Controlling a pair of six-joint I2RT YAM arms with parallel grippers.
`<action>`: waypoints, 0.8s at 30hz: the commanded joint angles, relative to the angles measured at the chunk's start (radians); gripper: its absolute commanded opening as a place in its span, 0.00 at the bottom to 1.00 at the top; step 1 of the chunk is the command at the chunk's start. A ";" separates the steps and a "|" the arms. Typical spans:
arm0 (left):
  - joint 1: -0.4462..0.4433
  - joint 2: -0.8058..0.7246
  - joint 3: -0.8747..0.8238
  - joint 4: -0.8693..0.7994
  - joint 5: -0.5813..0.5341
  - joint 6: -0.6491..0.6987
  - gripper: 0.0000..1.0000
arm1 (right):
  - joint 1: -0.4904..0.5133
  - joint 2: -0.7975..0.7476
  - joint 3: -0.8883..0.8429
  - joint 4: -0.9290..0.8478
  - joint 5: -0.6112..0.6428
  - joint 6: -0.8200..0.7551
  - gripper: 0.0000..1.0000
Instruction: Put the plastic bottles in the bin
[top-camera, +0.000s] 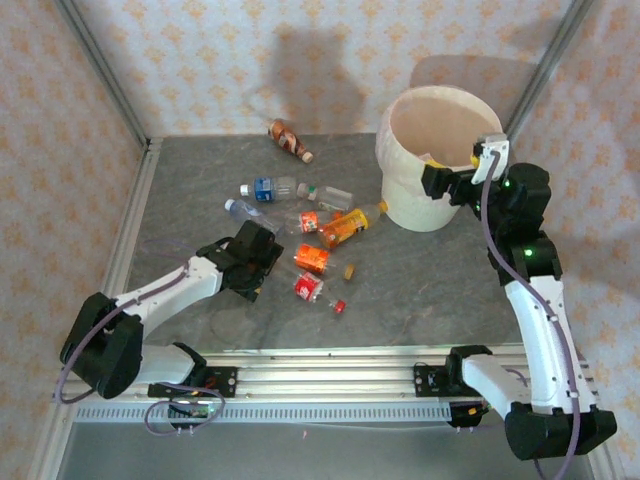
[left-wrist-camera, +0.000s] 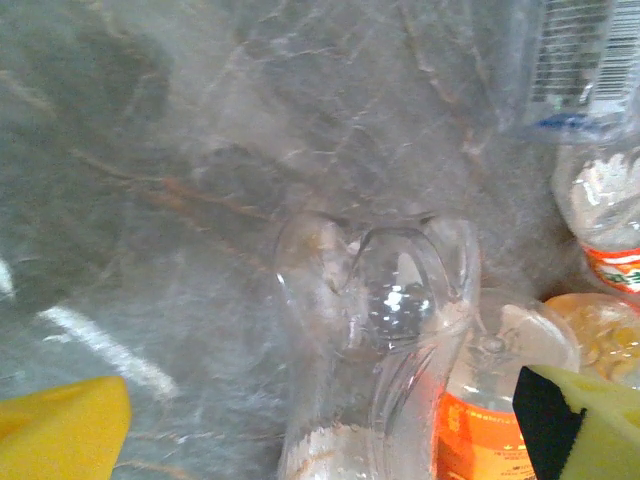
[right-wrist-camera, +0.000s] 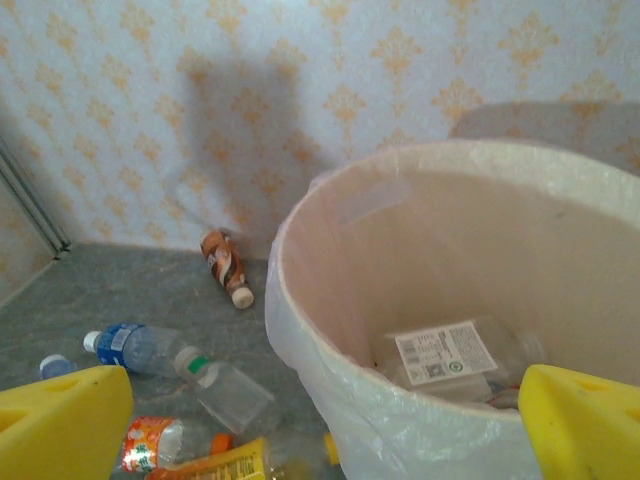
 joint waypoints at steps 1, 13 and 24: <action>-0.009 0.062 0.039 0.067 -0.027 0.007 1.00 | 0.004 -0.003 0.005 0.013 0.017 -0.006 0.99; -0.007 0.238 0.067 0.175 0.010 0.024 0.92 | 0.004 0.010 0.018 0.019 -0.045 0.057 0.99; -0.002 0.303 0.113 0.123 -0.001 0.105 0.66 | 0.004 0.007 0.013 0.021 -0.072 0.058 0.99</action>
